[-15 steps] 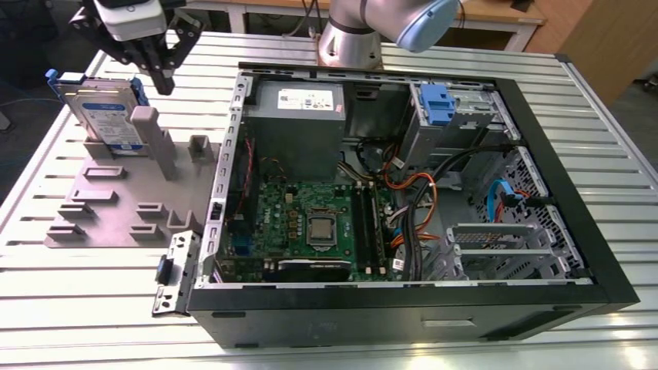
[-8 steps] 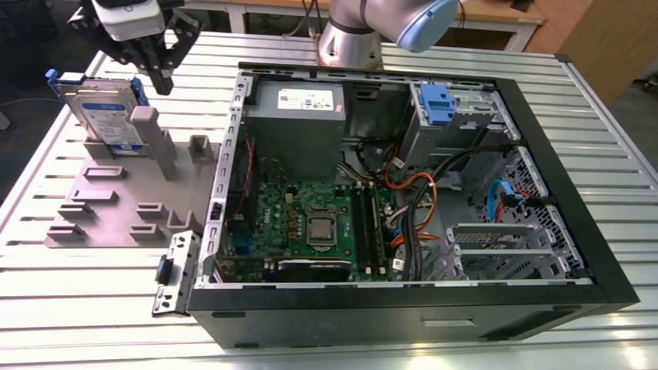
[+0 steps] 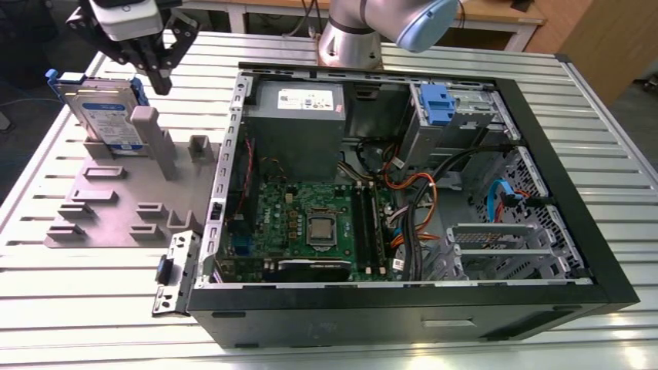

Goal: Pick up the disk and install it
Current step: 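Reach for the disk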

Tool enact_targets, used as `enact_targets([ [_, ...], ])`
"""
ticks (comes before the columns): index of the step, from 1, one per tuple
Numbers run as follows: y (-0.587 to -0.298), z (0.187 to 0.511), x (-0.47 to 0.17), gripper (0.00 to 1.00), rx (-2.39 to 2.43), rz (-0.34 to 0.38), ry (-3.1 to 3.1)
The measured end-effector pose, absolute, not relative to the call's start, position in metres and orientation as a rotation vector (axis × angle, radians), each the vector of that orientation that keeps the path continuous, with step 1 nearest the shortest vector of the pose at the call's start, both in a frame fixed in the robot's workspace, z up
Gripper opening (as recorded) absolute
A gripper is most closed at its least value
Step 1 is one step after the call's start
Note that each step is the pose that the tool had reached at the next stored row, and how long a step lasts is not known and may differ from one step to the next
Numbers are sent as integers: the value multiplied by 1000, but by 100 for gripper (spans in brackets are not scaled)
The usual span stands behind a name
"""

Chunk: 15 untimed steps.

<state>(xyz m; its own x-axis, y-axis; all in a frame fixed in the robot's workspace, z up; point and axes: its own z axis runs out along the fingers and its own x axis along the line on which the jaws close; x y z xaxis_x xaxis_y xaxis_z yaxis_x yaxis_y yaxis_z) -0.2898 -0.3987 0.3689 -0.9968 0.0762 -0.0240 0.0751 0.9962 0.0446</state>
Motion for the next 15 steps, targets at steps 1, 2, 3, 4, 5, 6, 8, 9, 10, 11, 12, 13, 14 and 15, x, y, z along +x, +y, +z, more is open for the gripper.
enact_targets([
  [1,-399,369,-290,11,118,68,3113],
  [2,-399,369,-290,11,118,68,3113],
  [3,-399,369,-290,11,118,68,3113],
  [4,-399,369,-291,11,118,68,3113],
  [5,-399,369,-291,11,118,68,3113],
  [6,-399,369,-291,11,118,68,3113],
  [8,-399,369,-291,11,118,68,3113],
  [9,-399,369,-292,11,118,68,3113],
  [10,-399,369,-292,11,118,68,3113],
  [11,-399,369,-292,11,118,68,3113],
  [12,-399,369,-292,11,118,68,3113],
  [13,-399,369,-292,11,118,68,3113],
  [14,-399,369,-293,11,118,68,3113],
  [15,-399,369,-293,11,118,68,3113],
])
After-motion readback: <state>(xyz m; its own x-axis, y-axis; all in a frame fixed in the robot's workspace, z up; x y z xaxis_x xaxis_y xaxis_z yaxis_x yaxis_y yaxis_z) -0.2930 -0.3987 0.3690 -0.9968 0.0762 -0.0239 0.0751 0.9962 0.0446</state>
